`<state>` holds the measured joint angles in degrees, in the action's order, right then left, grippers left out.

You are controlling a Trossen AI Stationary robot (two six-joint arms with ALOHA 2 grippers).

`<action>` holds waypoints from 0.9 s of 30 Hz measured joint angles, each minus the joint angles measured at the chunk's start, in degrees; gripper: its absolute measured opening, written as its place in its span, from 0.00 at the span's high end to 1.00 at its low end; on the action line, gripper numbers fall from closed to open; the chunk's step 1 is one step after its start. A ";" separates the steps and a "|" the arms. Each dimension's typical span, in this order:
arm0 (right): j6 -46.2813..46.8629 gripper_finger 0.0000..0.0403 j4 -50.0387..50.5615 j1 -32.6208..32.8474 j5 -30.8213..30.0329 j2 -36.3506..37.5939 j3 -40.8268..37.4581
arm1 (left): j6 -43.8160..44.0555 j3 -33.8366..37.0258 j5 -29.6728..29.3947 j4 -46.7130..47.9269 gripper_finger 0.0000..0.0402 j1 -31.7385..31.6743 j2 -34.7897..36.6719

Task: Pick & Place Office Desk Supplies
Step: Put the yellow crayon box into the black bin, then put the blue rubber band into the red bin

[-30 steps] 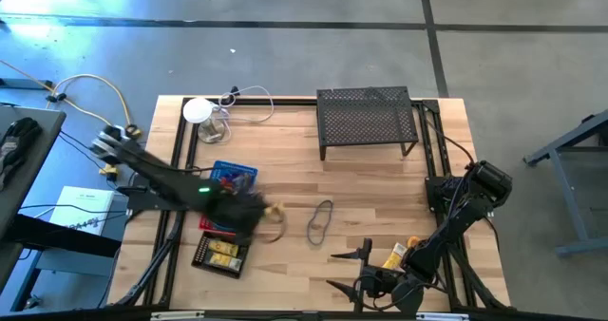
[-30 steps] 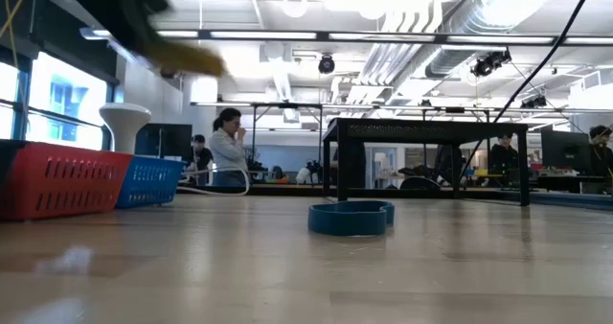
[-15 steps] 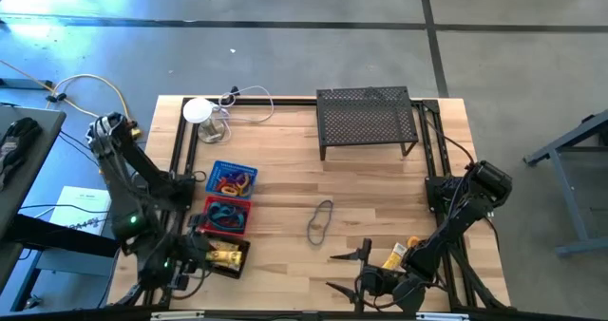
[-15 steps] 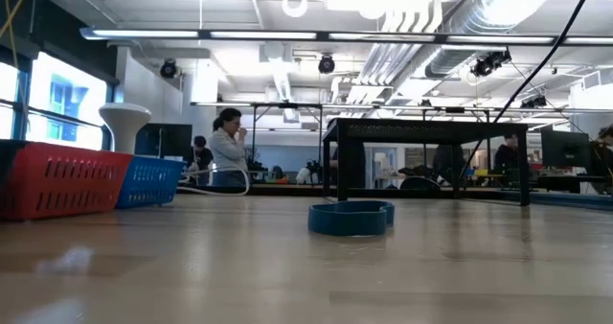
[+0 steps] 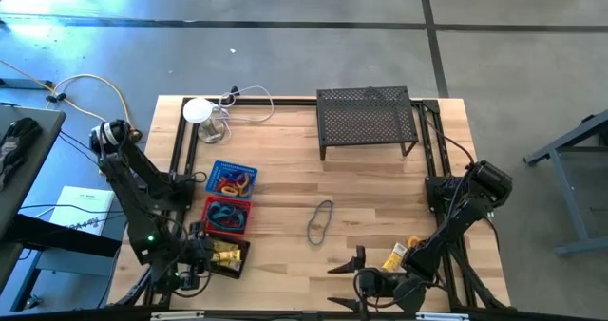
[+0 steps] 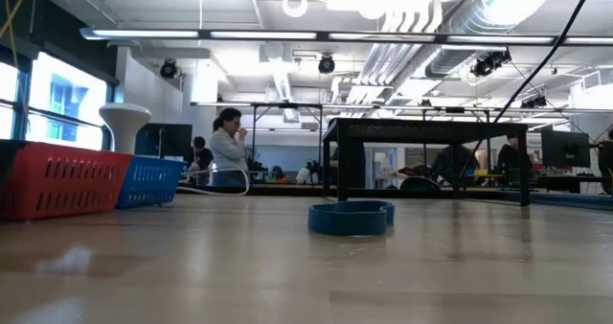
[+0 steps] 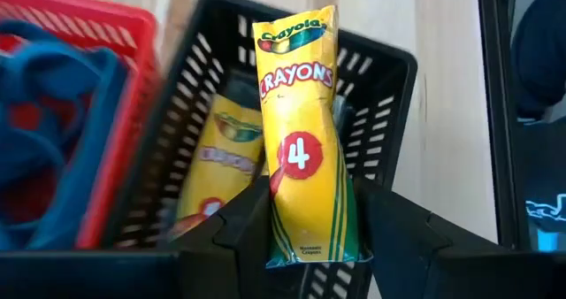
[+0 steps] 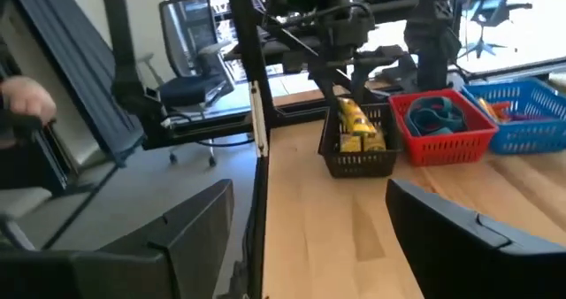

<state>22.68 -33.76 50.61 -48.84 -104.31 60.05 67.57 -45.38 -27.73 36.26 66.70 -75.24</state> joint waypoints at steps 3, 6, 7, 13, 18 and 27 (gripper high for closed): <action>3.42 0.29 -0.07 -0.04 -0.04 0.00 0.00 | 0.83 1.19 1.35 -2.90 0.63 -0.01 -1.74; 5.06 0.29 -0.03 0.02 0.70 0.00 0.00 | 2.79 1.19 1.93 -2.91 0.63 -0.05 -2.75; 5.17 0.29 -0.15 0.02 1.55 0.00 0.00 | 3.09 1.19 1.93 -2.67 0.63 -0.07 -2.84; 5.18 0.29 -0.39 0.07 4.48 0.00 0.00 | 10.13 1.19 1.93 -2.45 0.63 -0.08 -3.04; 4.65 0.29 -0.35 0.07 4.48 0.00 0.00 | 12.64 1.19 0.87 -0.74 0.60 -0.35 -3.04; 4.11 0.29 -0.09 0.02 4.48 0.00 0.00 | 12.50 1.15 0.85 0.41 0.50 -0.64 -2.83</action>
<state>26.79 -33.85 50.63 -44.36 -104.31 60.05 80.07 -44.22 -26.88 36.68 66.06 -78.07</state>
